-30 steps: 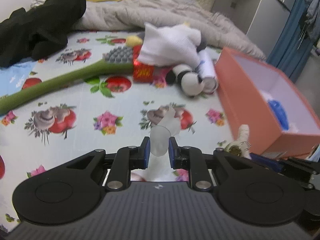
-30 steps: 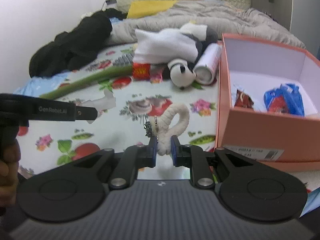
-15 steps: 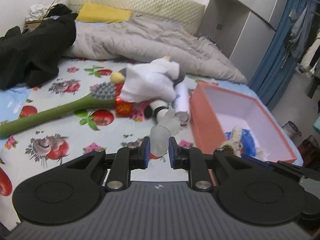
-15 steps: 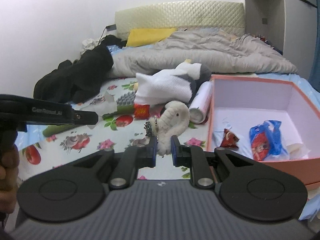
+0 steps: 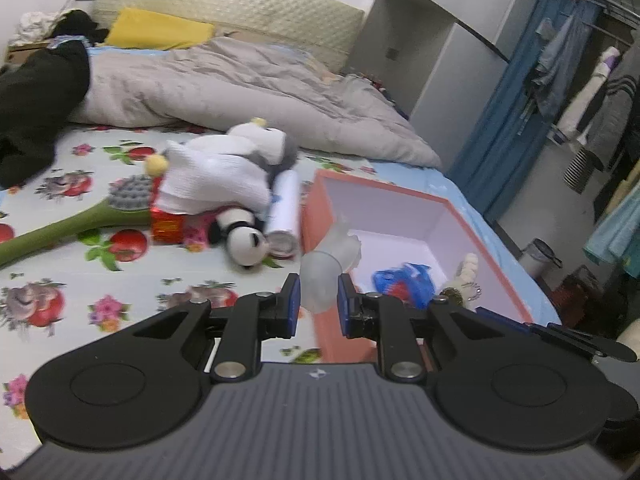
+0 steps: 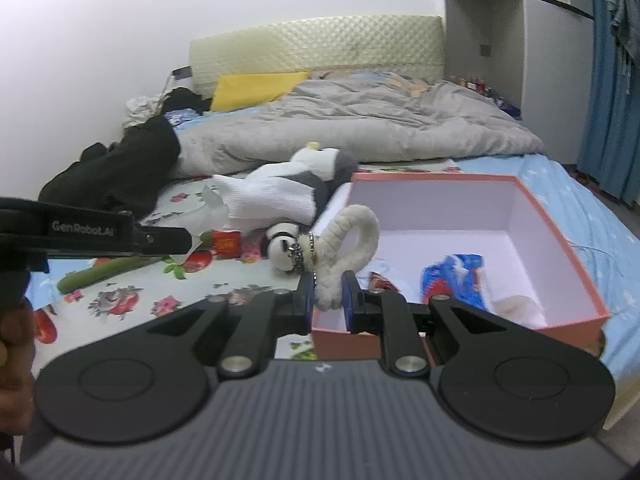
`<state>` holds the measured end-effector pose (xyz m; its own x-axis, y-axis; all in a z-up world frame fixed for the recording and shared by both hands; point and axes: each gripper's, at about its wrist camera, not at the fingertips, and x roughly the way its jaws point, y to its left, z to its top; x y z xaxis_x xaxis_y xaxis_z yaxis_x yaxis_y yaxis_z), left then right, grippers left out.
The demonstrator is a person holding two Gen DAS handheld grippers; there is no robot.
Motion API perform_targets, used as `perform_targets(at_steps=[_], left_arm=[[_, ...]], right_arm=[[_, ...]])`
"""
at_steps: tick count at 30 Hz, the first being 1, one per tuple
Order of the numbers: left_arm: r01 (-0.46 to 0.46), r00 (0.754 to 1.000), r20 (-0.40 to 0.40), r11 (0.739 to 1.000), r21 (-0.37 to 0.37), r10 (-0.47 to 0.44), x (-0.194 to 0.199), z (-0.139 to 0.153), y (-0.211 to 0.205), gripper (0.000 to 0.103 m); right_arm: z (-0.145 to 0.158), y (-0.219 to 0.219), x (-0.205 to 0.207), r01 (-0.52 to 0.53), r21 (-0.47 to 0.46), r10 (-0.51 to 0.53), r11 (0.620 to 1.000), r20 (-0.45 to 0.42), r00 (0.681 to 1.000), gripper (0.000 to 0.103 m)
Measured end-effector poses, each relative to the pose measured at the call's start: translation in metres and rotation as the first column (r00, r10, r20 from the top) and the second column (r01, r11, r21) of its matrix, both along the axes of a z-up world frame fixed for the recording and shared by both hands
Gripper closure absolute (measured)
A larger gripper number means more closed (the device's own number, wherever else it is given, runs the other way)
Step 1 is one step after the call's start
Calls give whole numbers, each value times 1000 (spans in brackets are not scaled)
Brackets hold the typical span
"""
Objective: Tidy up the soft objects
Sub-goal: 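Carry both items into the pink box and open both grippers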
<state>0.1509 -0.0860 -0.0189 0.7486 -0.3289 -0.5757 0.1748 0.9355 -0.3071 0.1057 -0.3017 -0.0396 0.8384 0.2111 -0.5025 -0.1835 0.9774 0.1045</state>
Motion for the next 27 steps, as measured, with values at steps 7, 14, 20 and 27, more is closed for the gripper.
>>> perform_targets(at_steps=[7, 14, 20, 27], left_arm=[[54, 998, -28, 999, 3, -54, 20, 0, -41, 80], [90, 994, -67, 996, 22, -88, 53, -6, -80, 80], [123, 987, -105, 991, 47, -117, 84, -16, -117, 80], [174, 973, -169, 981, 87, -158, 125, -41, -155, 80]], right_arm=[[-3, -34, 6, 65, 25, -64, 998, -39, 997, 85], [-13, -62, 27, 92, 31, -88, 995, -91, 992, 84], [-23, -94, 48, 133, 42, -127, 990, -121, 984, 85], [-44, -122, 75, 159, 46, -150, 986, -162, 975, 84]])
